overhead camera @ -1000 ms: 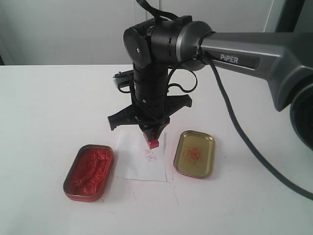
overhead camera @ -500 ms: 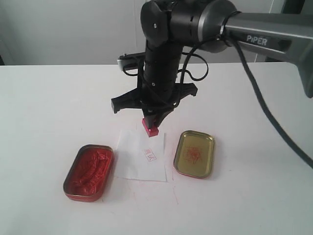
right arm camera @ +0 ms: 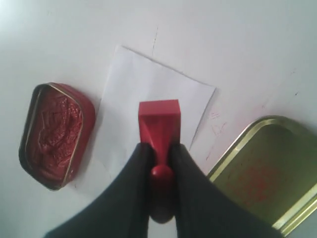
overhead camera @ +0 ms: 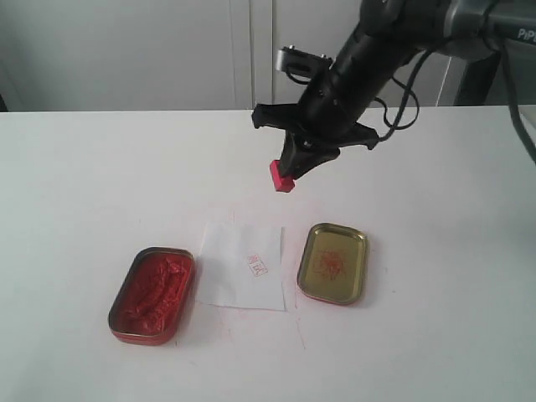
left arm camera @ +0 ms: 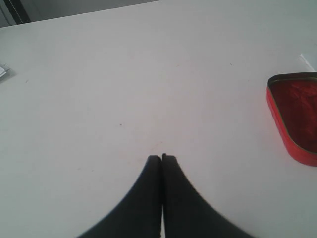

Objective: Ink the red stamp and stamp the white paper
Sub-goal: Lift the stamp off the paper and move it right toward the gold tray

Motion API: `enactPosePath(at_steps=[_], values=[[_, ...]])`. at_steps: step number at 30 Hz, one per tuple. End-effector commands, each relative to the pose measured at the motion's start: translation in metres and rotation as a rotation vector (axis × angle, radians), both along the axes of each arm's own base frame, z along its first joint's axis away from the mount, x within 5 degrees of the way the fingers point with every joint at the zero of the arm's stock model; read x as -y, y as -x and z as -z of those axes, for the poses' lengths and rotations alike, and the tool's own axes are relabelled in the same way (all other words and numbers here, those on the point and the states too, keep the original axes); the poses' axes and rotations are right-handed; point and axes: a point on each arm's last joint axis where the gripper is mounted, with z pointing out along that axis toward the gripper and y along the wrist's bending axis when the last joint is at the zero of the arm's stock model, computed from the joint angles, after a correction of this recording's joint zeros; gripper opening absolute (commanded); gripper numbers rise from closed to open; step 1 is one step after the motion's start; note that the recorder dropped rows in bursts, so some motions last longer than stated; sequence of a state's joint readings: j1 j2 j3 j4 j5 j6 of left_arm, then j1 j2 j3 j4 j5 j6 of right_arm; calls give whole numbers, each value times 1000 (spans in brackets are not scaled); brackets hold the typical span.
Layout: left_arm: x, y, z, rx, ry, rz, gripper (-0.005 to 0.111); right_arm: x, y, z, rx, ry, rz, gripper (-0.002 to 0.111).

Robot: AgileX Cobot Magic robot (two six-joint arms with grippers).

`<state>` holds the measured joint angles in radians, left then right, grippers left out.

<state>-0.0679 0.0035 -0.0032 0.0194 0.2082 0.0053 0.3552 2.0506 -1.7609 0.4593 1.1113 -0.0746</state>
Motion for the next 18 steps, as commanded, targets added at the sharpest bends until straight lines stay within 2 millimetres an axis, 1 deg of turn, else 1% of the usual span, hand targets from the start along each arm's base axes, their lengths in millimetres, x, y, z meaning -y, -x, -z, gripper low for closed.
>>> enactPosePath(at_steps=[1,4,11,15,18], values=[[0,0,1,-1,0,0,0,32,-9,13,13,-82,56,0],[0,0,1,-1,0,0,0,48,-14,22,22,-133,98,0],[0,0,1,-1,0,0,0,73,-20,36,54,-301,174,0],[0,0,1,-1,0,0,0,70,-26,59,4,-375,208,0],[0,0,1,-1,0,0,0,65,-31,82,-32,-450,213,0]])
